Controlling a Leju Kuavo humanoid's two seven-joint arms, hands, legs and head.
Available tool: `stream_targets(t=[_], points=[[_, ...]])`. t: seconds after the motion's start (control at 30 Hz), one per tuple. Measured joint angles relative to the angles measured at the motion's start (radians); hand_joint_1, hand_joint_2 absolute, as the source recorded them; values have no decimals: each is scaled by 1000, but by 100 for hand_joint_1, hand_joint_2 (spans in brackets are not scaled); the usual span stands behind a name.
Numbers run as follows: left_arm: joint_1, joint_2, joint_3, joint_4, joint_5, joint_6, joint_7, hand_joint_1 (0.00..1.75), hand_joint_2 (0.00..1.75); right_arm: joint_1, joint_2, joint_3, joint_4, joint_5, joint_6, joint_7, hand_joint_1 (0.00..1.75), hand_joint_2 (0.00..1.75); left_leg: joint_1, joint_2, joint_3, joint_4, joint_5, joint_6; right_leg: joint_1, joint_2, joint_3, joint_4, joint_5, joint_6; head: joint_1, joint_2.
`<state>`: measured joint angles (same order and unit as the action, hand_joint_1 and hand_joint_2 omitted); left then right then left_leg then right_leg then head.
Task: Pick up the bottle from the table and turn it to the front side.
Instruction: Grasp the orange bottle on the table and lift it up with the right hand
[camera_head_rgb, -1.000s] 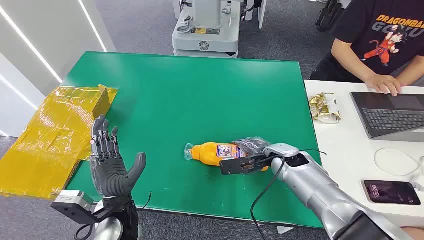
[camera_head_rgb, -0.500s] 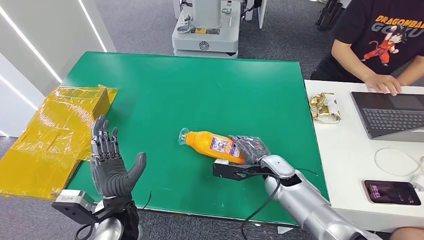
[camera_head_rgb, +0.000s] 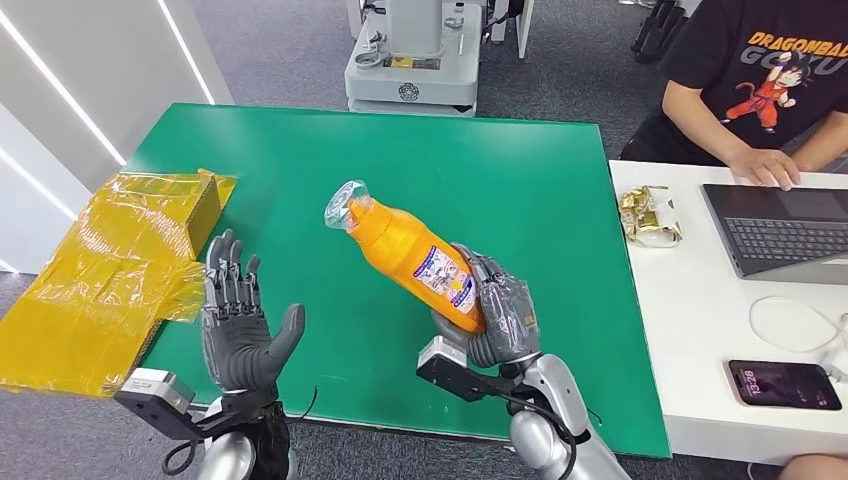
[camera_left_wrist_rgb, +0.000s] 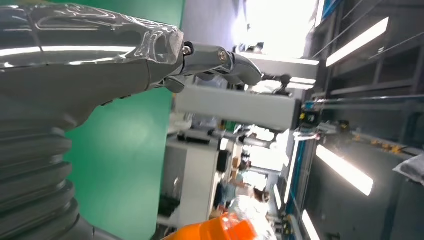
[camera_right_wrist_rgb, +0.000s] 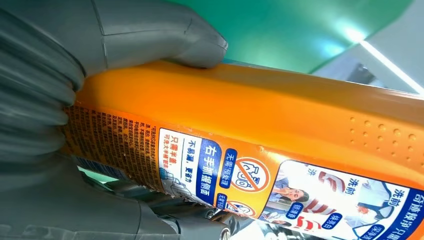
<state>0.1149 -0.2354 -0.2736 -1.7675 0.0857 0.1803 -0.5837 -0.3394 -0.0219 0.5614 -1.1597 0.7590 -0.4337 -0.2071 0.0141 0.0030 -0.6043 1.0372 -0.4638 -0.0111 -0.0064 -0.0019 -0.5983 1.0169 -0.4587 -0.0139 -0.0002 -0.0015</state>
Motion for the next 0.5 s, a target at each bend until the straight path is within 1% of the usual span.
stream_targets(t=[0.1,0.27,0.4,0.5], points=[[-27,5,-24,25,27,-44,32,0,175,23,6,-12,-24,-20,10,-37,175,175,0,0,0,0,0,0,0,0,0,0,0,0,0,0],[-59,17,-61,58,44,-118,57,0,175,38,11,-19,-35,-38,45,-74,175,175,0,0,0,0,0,0,0,0,0,0,1,-1,0,0],[-78,26,-81,77,41,-163,65,0,175,38,14,-20,-30,-38,94,-87,175,175,0,0,0,0,0,0,0,0,0,0,1,-1,0,0],[-89,31,-84,86,34,-190,70,0,175,38,15,-20,-24,-44,153,-86,175,175,0,0,0,0,0,0,0,0,0,0,1,-1,0,0]])
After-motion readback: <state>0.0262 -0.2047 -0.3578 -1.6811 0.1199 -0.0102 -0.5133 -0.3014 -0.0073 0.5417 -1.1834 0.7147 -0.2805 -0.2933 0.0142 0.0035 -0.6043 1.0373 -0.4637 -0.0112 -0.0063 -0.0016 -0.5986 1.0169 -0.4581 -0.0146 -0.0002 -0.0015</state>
